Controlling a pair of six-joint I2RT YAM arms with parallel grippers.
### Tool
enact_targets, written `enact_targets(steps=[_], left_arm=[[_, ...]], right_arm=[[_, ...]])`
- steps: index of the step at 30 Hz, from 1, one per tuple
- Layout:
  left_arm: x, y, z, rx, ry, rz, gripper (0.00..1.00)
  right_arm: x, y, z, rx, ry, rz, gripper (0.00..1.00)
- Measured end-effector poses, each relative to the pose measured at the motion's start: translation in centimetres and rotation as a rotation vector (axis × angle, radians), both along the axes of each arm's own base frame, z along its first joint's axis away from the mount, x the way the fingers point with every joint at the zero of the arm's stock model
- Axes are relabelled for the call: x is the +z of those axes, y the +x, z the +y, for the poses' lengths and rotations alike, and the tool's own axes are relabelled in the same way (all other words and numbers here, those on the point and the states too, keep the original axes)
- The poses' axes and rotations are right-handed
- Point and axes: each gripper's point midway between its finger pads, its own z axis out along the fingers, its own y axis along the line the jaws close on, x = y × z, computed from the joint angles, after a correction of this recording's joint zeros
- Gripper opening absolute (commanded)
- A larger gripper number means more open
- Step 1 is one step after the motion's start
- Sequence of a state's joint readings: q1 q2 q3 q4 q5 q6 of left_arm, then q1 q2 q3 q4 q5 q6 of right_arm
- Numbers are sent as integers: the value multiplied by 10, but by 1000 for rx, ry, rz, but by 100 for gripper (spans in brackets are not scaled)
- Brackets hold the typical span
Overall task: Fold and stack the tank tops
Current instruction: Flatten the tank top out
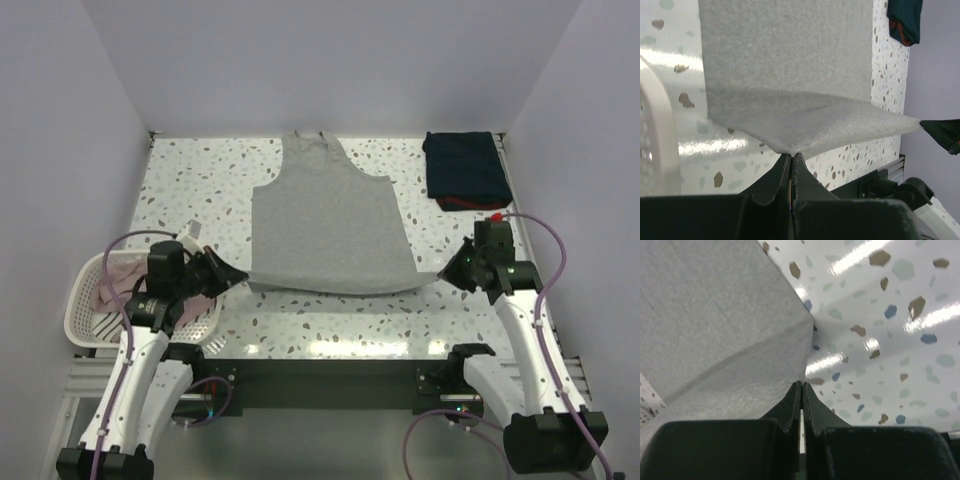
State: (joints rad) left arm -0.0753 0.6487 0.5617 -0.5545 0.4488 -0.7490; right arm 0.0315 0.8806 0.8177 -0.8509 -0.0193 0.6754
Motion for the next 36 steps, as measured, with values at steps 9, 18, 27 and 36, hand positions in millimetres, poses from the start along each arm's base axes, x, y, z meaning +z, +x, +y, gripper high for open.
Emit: enact_targets(steps=[9,18,27,36], left_arm=[[-67,-63,-2,-21,-5,265,3],[-81,-87,-12,-82,-39,315,45],[-66,-85,-18,-117,-47,289,47],[2,23,-17,-22,24,134,47]], right_arm=[[-29,-72,-1,-33,14,201,0],[-39,-100,-2,-47,11,344,49],[-7,-94,-7,-49,-19,300,68],[22,-54,43,137,84,42,59]])
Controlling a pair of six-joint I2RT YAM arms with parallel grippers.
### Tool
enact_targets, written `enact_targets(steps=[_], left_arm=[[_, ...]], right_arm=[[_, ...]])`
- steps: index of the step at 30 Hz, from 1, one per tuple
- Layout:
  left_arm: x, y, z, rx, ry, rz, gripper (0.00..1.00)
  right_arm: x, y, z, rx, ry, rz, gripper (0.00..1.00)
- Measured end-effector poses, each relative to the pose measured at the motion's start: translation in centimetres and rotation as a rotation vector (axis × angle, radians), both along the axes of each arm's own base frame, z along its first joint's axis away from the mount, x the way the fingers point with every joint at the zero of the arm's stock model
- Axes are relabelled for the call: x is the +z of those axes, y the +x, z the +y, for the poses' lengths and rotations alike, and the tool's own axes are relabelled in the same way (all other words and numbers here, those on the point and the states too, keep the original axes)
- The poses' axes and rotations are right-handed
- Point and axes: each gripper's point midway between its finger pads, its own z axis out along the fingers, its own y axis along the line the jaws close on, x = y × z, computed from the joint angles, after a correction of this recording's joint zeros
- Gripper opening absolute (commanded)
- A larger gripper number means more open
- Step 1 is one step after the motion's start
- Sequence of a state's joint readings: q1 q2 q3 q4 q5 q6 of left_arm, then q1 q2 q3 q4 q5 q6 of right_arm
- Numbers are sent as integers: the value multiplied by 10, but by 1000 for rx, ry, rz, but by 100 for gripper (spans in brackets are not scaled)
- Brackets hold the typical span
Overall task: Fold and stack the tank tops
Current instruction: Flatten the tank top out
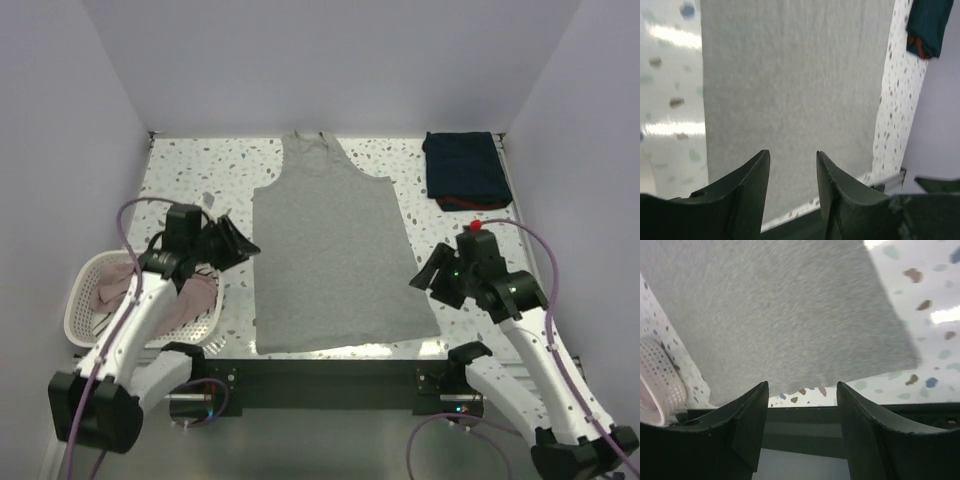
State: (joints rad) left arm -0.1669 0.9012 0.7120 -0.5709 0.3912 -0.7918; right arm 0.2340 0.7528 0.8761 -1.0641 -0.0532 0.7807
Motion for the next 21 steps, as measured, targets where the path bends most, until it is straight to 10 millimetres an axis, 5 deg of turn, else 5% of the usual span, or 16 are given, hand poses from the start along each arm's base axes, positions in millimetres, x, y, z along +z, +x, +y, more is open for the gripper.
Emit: enact_targets(steps=[9,16,21], left_arm=[[11,162,21,151,234,-52,43],[29,195,64,238,259,-90,43],[48,207,78,265,263,-139,43]], right_arm=[[-35,-11,136,424,-125,-15,47],[-35,-53,276,700,-178,-117,22],[-52,-85,337,806,-175,-134,15]])
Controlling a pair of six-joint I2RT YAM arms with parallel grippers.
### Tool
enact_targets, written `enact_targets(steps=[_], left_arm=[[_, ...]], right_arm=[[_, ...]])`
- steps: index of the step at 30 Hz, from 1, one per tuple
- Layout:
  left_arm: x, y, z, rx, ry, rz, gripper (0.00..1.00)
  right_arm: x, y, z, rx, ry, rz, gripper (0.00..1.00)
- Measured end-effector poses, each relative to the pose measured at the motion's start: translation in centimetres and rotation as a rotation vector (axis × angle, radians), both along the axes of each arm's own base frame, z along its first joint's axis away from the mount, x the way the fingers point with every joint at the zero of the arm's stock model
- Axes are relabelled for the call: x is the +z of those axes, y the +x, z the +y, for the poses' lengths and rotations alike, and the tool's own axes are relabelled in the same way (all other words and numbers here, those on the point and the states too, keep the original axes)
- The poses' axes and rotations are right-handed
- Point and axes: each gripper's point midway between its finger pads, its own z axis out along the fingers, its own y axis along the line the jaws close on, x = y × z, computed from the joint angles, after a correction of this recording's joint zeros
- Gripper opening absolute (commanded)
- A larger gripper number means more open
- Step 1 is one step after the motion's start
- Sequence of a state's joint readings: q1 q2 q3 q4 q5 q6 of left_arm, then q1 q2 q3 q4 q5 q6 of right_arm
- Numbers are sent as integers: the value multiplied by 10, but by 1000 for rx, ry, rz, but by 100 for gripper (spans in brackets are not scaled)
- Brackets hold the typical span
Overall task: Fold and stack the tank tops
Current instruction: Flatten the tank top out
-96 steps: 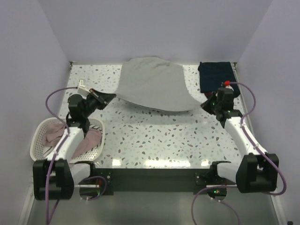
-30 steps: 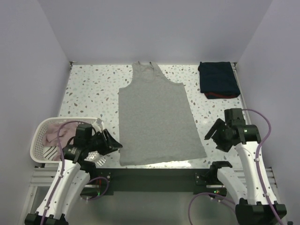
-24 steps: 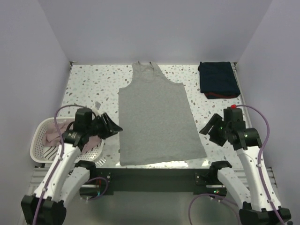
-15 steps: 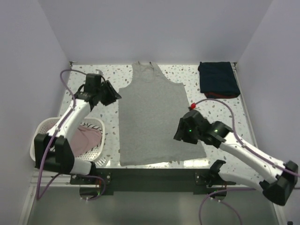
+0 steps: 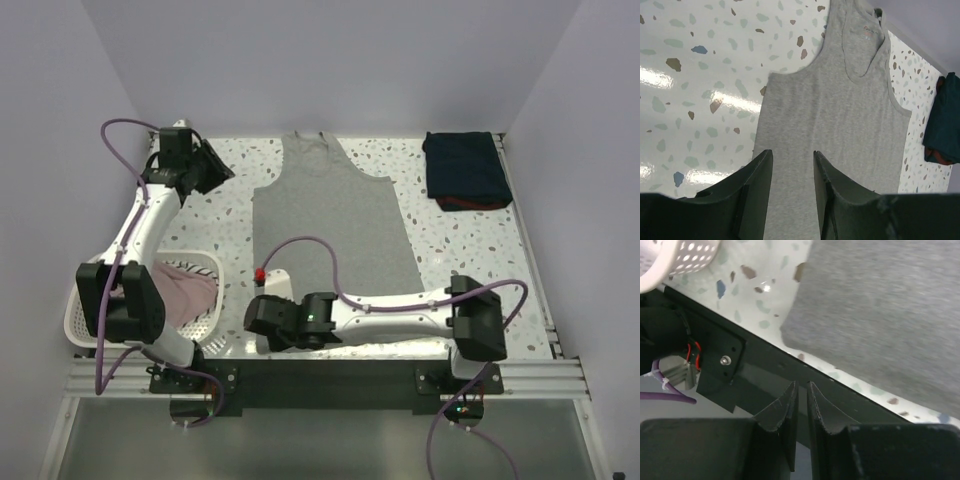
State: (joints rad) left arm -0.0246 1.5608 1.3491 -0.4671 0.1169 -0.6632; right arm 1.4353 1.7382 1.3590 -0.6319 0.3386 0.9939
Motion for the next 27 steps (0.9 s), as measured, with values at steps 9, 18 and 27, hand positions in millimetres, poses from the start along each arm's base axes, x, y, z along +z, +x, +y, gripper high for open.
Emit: enact_targets(steps=[9,18,27], left_arm=[[-18,2,-3,-25,-9,43,42],[-19,1,-6,-50,-18,44,42],[-26,-2,-4,-52,-29,58,42]], right_arm=[[-38,-23,50,71,-63,3,14],[-60,-24,59,77,-101,18,17],[-70,-16,63,56,-160,-18,18]])
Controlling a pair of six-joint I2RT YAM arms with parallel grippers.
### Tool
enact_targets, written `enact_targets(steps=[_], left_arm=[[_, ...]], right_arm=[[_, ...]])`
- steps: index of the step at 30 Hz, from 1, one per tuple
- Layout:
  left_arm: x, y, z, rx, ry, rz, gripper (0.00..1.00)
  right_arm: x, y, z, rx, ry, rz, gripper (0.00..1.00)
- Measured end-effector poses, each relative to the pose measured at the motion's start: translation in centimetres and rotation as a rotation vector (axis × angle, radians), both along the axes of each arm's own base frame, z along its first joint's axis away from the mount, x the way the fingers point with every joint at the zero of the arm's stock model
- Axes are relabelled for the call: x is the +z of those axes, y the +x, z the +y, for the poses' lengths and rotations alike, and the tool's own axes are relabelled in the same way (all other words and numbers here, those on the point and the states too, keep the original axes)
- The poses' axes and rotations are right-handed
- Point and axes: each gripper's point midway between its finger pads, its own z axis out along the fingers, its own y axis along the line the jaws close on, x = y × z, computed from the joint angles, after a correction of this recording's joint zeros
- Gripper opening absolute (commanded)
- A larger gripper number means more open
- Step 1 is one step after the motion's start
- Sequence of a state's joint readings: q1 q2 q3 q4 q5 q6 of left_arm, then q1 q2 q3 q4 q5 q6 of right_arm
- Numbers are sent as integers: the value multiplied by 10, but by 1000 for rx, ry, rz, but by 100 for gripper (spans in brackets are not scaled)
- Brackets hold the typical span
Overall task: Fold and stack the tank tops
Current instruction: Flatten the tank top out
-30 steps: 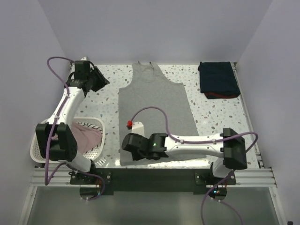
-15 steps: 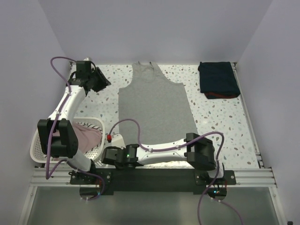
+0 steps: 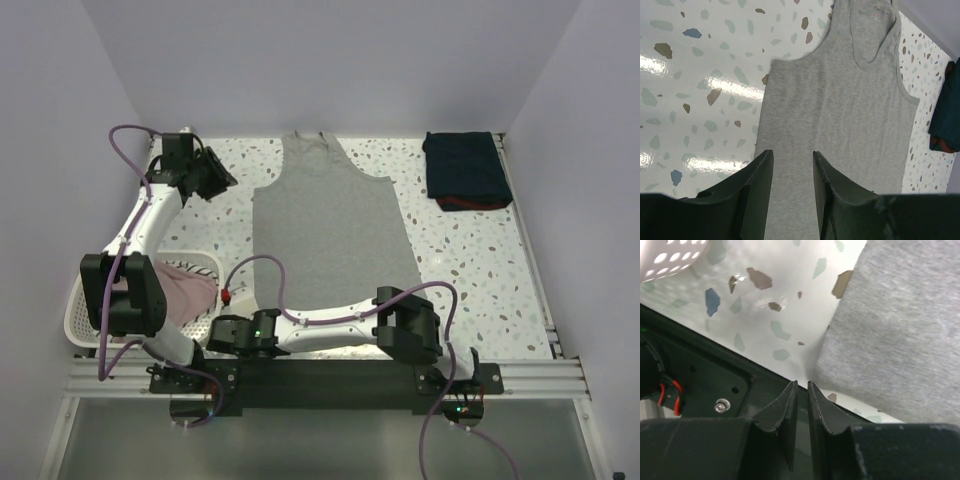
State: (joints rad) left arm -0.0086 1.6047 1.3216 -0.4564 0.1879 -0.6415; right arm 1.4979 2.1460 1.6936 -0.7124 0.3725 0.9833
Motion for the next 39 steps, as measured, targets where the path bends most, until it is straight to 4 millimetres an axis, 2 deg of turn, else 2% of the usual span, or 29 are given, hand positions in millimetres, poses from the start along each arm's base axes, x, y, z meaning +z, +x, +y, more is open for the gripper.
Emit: enact_targets(steps=[13,20,25,33,37,39], left_arm=[[-3,-2,-3,-13,-13,8,42],[-3,-2,-4,-20,-20,6,42],[-3,-2,-5,-24,-23,7,42],[-11,0,-6,-29,-28,22,42],[-15,2,-6,-28,-28,24,42],[-20,0,-6,-27,-28,33,42]], right_arm=[[-5,10,-10,-21,-68,-52,20],[-6,11,-7,-15,-68,-56,23],[-15,12,-7,-10,-89,-56,26],[-19,16,-9,-15,-99,-55,29],[-21,15,-9,-14,-99,-53,25],[-23,15,-11,-9,-97,-55,16]])
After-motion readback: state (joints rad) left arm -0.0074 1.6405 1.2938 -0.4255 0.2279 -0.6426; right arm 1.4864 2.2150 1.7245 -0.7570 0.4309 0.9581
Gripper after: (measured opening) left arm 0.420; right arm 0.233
